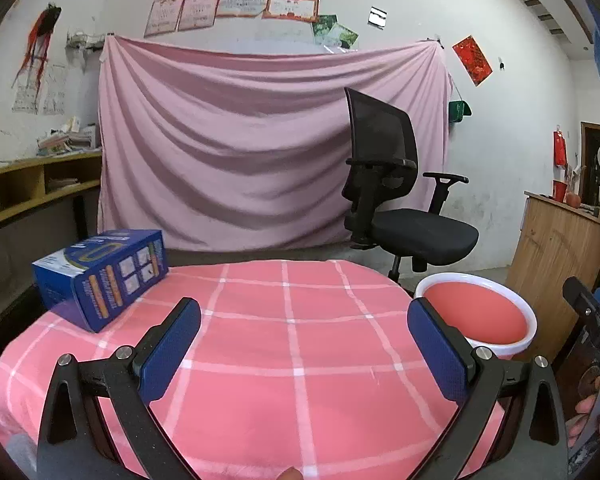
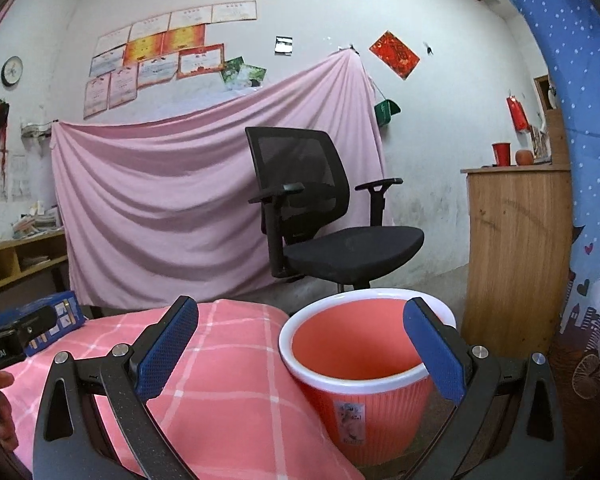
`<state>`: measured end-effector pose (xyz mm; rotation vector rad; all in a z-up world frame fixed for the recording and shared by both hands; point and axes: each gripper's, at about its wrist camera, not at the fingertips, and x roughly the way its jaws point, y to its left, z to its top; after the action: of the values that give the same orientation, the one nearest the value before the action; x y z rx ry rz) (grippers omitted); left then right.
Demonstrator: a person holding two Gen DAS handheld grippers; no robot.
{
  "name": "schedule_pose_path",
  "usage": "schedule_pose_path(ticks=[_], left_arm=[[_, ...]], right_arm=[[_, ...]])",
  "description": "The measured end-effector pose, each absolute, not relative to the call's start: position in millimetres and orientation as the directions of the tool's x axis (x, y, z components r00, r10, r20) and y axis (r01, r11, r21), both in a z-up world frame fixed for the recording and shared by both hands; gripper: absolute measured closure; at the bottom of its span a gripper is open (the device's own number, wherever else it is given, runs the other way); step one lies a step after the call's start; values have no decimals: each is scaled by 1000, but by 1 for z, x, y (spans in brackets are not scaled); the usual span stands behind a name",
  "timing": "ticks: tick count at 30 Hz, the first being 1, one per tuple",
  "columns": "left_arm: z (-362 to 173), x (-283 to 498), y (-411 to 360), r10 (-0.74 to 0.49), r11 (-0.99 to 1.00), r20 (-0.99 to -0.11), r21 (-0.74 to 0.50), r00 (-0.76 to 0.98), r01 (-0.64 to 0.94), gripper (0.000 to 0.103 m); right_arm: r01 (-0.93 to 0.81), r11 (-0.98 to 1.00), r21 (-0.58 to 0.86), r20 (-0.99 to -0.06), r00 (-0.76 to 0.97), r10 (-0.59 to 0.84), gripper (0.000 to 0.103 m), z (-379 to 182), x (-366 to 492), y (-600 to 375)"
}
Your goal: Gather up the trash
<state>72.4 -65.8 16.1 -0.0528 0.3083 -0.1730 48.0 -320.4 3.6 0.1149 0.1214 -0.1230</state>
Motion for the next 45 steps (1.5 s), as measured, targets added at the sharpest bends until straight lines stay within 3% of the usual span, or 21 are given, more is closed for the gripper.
schedule_pose_path(ticks=[10, 21, 45], left_arm=[[3, 34, -43, -154, 988, -252, -14, 955, 155, 2], [-5, 17, -10, -128, 992, -264, -27, 956, 125, 2], [-30, 12, 11, -100, 995, -273, -51, 957, 89, 2]], right_arm=[[97, 993, 61, -117, 989, -89, 0, -2, 22, -288], [60, 997, 52, -180, 983, -49, 0, -9, 15, -254], [66, 998, 20, -204, 977, -61, 0, -25, 15, -234]])
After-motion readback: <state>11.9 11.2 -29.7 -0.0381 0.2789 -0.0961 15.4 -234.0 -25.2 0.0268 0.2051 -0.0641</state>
